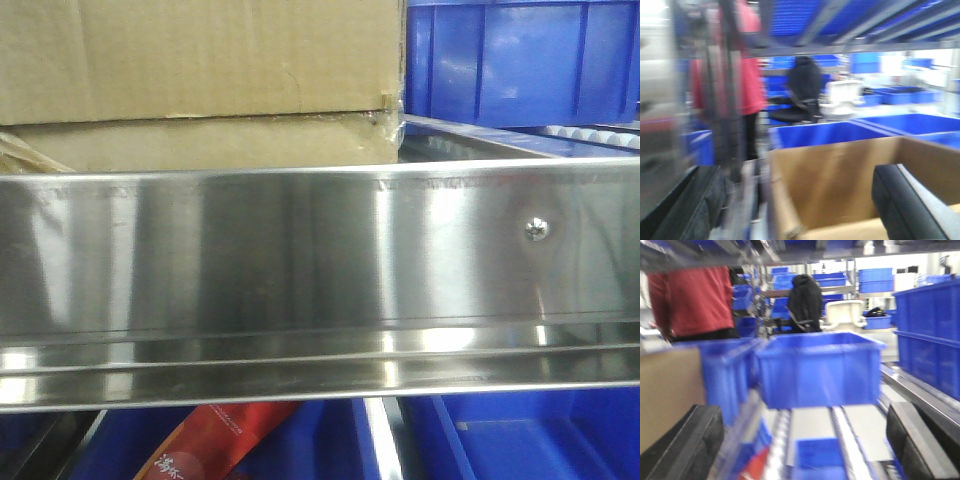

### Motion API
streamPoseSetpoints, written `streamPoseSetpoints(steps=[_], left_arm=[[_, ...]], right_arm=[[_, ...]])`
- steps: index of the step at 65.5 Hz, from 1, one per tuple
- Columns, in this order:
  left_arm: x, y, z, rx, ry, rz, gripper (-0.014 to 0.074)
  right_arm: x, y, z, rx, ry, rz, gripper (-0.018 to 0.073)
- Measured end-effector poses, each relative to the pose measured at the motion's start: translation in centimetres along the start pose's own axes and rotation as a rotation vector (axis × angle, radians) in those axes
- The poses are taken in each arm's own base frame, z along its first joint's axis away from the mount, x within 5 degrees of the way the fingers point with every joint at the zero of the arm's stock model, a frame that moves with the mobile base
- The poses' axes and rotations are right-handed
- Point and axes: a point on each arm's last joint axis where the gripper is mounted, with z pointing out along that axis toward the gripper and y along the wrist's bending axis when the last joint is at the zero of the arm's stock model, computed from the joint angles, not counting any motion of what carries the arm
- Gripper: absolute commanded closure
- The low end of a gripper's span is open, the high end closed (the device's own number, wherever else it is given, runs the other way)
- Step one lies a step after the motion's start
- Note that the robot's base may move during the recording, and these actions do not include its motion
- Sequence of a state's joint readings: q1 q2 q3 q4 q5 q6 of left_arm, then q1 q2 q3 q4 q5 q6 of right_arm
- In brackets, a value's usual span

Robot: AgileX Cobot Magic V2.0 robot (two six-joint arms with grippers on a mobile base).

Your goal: Grab carton from right shelf to conveyor

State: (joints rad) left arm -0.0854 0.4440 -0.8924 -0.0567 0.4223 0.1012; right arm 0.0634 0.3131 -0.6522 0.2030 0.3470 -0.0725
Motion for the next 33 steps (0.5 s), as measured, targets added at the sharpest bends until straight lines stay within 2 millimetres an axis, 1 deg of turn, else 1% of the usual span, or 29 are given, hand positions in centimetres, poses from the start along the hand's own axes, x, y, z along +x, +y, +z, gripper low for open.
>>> streamPoseSetpoints(steps=[4,7,15,23,24,26,33], left_arm=[[-0.9,-0.3,0.9,0.051,0.041,-0.004,0.009],[-1.6,-0.4,1.6,0.081,0.069,-0.005,0.009],[-2.5,-1.1,4.2,0.15,0.201,-0.001,0.009],[-3.3,-1.5,6.9,0.174,0.309,0.008,0.009],[-3.4,-1.6,7.3,0.176,0.324,0.009,0.009],[-3.7,-1.7,8.1,0.178,0.35,0.009,0.009],[-4.4,-1.8,10.2,0.162,0.423,-0.034,0.009]], right_arm=[[-1.8,0.4,0.5,-0.036,0.007,0.01,-0.0001],[-2.7,0.8,1.2,-0.072,0.026,0.017,-0.0001],[-5.7,2.1,3.2,-0.195,0.045,0.012,-0.0001],[-7.4,4.2,5.7,-0.34,0.088,-0.008,-0.0001],[-7.7,4.5,5.9,-0.365,0.087,-0.009,-0.0001],[-8.0,5.5,7.1,-0.411,0.123,-0.01,-0.0001],[-8.6,8.2,9.7,-0.514,0.209,-0.024,-0.0001]])
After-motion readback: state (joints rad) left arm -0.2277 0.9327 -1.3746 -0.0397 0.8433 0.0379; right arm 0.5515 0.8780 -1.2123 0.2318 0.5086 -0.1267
